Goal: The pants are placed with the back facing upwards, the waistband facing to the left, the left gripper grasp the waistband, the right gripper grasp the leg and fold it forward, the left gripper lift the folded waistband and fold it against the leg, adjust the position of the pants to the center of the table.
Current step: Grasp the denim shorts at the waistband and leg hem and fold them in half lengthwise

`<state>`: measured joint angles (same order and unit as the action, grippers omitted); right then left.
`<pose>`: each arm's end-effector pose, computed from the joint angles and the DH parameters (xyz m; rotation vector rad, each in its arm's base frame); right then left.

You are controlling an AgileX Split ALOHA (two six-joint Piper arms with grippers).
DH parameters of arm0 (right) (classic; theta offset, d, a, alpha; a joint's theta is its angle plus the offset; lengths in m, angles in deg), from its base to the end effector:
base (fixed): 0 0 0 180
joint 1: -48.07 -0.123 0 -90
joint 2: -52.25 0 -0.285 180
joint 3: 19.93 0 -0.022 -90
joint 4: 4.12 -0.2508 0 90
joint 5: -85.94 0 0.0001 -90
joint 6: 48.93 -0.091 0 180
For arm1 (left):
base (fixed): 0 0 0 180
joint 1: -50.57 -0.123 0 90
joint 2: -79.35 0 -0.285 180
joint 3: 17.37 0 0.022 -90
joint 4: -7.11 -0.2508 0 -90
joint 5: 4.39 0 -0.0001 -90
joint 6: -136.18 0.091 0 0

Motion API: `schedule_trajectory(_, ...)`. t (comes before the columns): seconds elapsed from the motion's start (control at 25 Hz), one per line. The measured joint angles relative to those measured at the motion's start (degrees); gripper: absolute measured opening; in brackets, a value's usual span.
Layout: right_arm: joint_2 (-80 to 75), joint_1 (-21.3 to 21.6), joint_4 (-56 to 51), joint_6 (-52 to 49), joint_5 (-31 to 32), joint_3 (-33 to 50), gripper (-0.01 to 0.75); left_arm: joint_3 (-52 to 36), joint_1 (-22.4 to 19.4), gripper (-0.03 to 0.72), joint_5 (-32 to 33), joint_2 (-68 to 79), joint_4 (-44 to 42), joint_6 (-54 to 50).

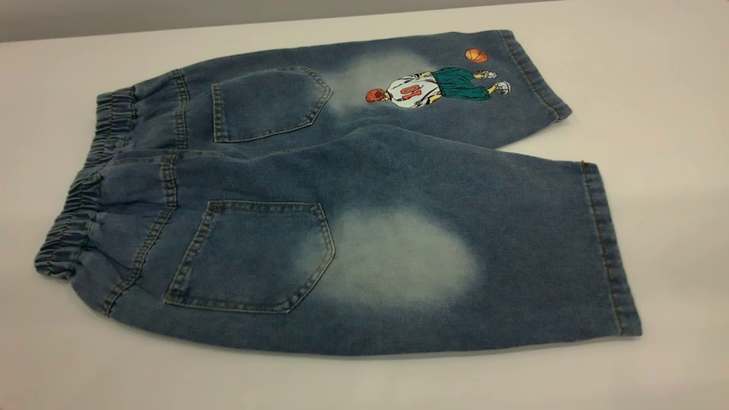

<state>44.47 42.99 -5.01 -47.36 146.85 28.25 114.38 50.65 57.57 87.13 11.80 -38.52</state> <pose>-0.0058 0.0007 0.2790 -0.1191 2.0367 0.0570 -0.0065 -0.0066 0.2774 0.1016 2.0543 -0.0417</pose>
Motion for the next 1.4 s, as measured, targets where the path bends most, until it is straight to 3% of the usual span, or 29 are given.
schedule_trajectory(1.4, 0.0, -0.1, -3.4, -1.6, -0.3, -0.1, 0.562, 0.5, 0.0, 0.413, -0.8, 1.1, -0.1, -1.6)
